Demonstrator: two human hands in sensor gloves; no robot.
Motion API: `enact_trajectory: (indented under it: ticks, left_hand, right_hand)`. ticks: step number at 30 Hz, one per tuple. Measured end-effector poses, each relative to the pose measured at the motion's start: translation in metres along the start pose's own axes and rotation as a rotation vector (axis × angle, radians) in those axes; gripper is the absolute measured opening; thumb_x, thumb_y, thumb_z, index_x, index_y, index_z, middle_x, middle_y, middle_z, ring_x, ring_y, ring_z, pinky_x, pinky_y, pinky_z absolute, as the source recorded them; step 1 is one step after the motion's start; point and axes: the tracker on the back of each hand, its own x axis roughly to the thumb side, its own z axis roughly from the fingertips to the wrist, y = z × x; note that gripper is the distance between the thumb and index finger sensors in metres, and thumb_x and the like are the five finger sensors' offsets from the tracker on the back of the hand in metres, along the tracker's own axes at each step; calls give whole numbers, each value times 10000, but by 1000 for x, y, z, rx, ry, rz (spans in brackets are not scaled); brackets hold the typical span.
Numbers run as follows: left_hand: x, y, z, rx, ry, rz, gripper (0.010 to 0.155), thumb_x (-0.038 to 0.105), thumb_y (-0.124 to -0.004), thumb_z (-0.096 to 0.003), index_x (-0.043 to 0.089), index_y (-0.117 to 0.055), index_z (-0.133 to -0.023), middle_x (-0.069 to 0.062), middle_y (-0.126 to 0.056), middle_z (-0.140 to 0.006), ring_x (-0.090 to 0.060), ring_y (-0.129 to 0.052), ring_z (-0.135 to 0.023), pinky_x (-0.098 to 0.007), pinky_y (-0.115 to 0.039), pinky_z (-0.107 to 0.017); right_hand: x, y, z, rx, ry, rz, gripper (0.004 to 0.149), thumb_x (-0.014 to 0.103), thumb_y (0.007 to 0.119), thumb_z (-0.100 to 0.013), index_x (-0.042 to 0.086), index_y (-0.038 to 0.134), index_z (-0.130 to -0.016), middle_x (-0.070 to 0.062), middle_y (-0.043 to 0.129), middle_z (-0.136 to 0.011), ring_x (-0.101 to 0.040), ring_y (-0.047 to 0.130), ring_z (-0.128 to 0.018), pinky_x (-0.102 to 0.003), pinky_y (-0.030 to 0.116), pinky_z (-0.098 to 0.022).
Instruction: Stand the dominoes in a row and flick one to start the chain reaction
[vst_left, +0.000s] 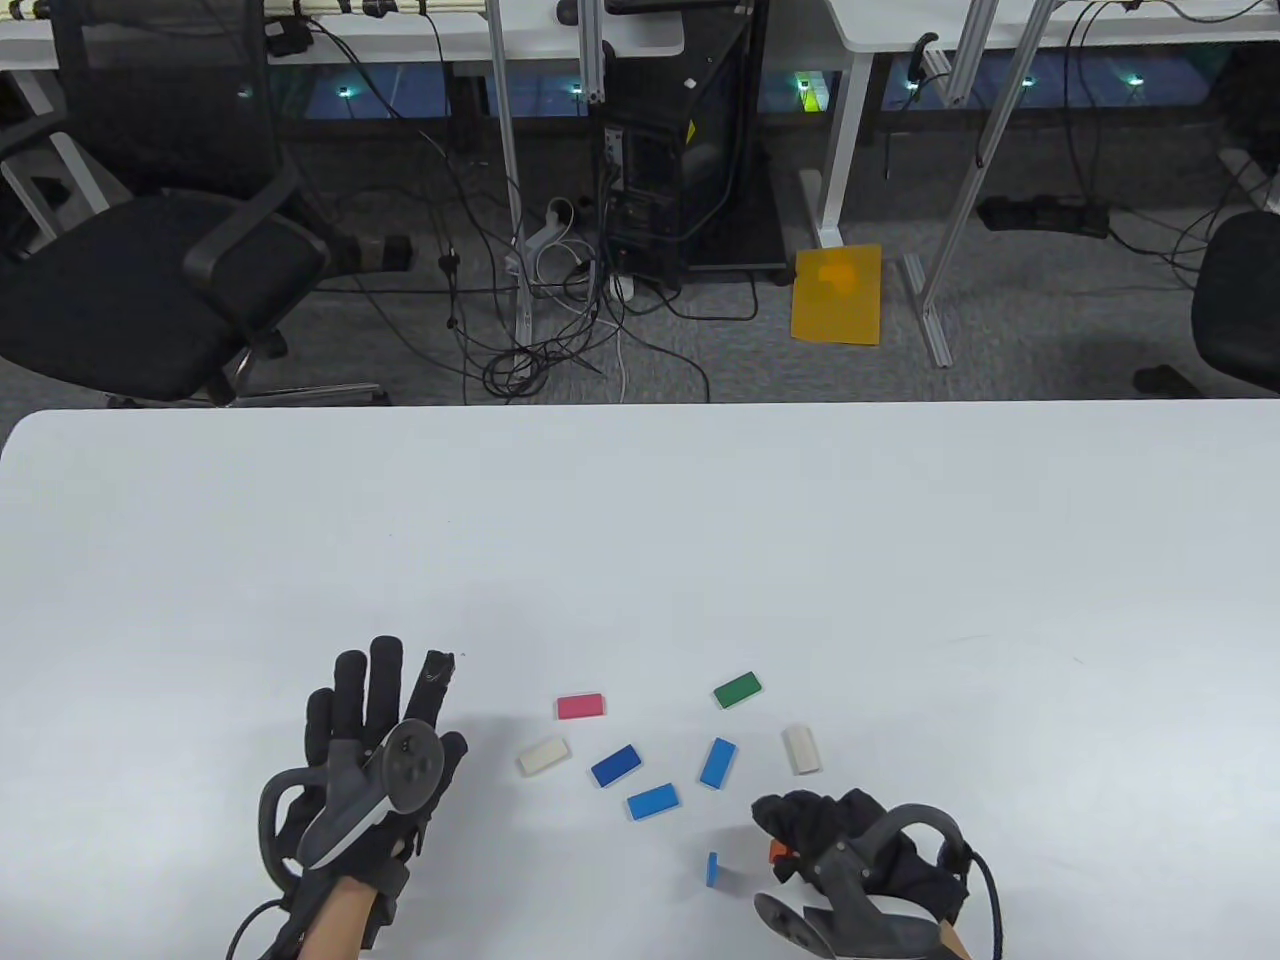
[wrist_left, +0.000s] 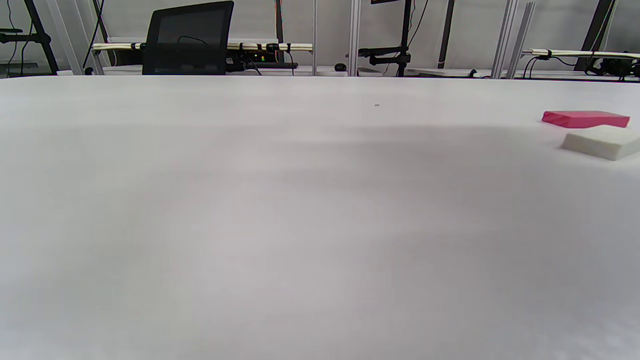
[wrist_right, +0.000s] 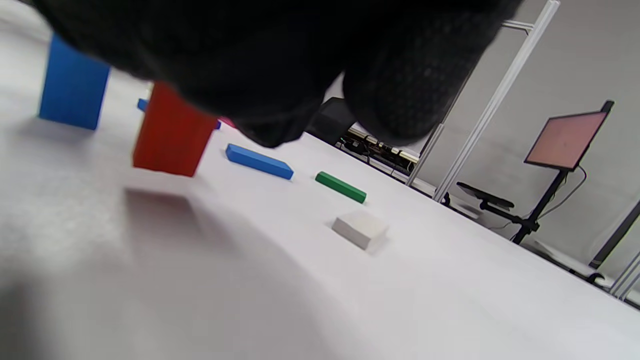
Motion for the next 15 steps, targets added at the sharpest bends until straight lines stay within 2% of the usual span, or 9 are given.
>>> enact_trajectory:
  ticks: [5, 10, 15]
  left_hand:
    - [1, 0, 0, -8, 1, -9, 725, 693, -289, -446, 515, 4, -1085, 87, 191, -1138, -278, 110, -1091, -543, -65, -780]
    - [1, 0, 0, -7, -1, -14, 730, 698, -283, -446, 509, 101, -1038, 84, 224, -1122, -276, 144, -1079, -542, -46, -777]
    - [1, 0, 0, -1, 3, -14, 732, 699, -281, -446, 506, 109, -1035, 81, 229, -1119, -276, 151, -1076, -542, -43, -775]
  right_hand:
    - [12, -5, -2, -14, -25, 16, 707, 502, 725, -317, 117, 691, -909, 38, 917, -754, 76, 950, -280, -327, 879, -394]
    - [20, -9, -3, -21, -46, 53, 706, 506, 728, -316, 117, 695, -904, 45, 924, -749, 84, 956, -275, -329, 883, -396]
    - [29, -9, -2, -45, -75, 84, 714, 508, 726, -319, 114, 683, -913, 46, 917, -757, 69, 965, -295, -341, 875, -414]
